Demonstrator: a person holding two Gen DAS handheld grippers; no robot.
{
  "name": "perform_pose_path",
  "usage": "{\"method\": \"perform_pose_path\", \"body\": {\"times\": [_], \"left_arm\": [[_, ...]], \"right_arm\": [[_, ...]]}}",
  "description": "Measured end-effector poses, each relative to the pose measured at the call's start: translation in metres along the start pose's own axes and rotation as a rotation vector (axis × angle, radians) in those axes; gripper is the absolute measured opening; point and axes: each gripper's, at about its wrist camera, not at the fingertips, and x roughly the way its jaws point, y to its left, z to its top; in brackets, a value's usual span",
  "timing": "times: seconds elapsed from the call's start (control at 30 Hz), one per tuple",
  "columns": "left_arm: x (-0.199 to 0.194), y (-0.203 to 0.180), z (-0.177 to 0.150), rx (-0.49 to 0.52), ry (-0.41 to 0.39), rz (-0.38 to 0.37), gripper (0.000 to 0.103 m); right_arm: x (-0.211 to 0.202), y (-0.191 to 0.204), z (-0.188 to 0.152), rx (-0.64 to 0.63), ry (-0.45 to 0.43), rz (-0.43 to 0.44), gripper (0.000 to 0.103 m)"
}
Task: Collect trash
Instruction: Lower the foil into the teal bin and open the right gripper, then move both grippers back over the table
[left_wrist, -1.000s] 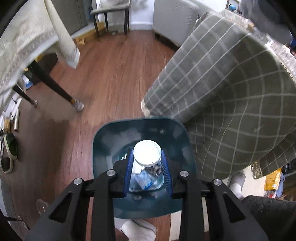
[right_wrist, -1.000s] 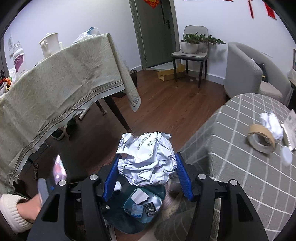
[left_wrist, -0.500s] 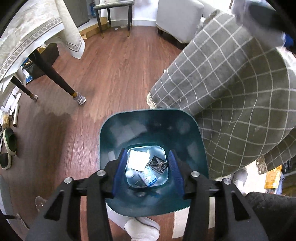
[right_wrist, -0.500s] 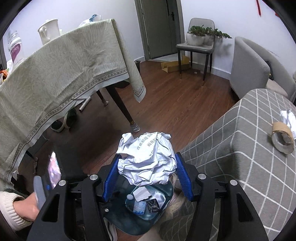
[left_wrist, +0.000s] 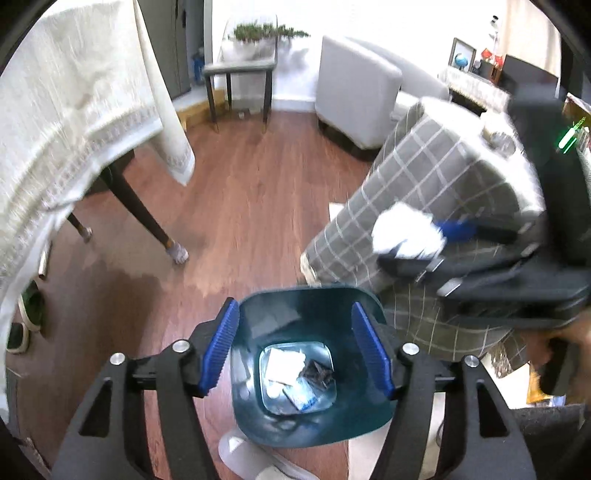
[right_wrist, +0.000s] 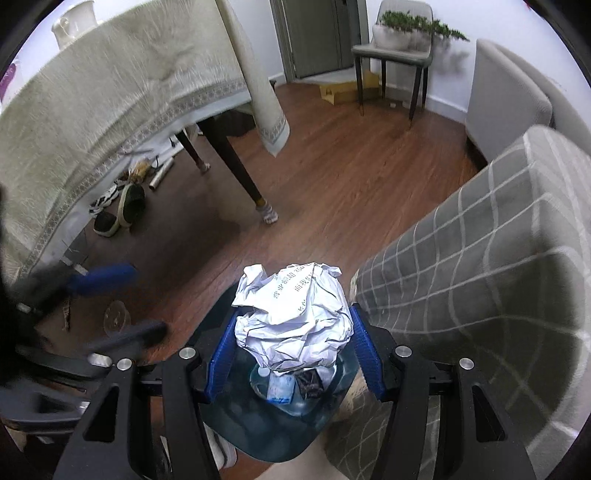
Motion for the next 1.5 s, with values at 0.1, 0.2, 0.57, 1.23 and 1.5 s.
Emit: {"method": "perform_pose_path", "body": {"times": [0.1,0.2,0.57,1.23,1.5], "left_arm": [[-0.013,0.002,0.006,-0.020,-0.033,-0.013,0.069],[-0.030,0.003,0.014,-0.024,-0.081,0.008,0.071],[-0.064,0.003,0.036,-0.024,-0.168,0.002,0.073],[-0.100,-0.006,0.064,-0.067,-0.256,-0.013,0.073],[-0.110,-0.020,0.078,-0.066,-0.296,-0.011,0.073]], "right_arm": [[0.013,0.001,-0.005,-0.005,0.030,-0.005,0.059],[0.028,0.005,-0.011,-0.010,0.065,-0.003,0.059],[0.083,0.022,-0.042,-0.006,0.212,0.088,0.059],[0.088,0.022,-0.067,-0.061,0.247,0.033,0.069],[0.024,0.017,-0.033,-0.074,0.069,0.061,0.069]]}}
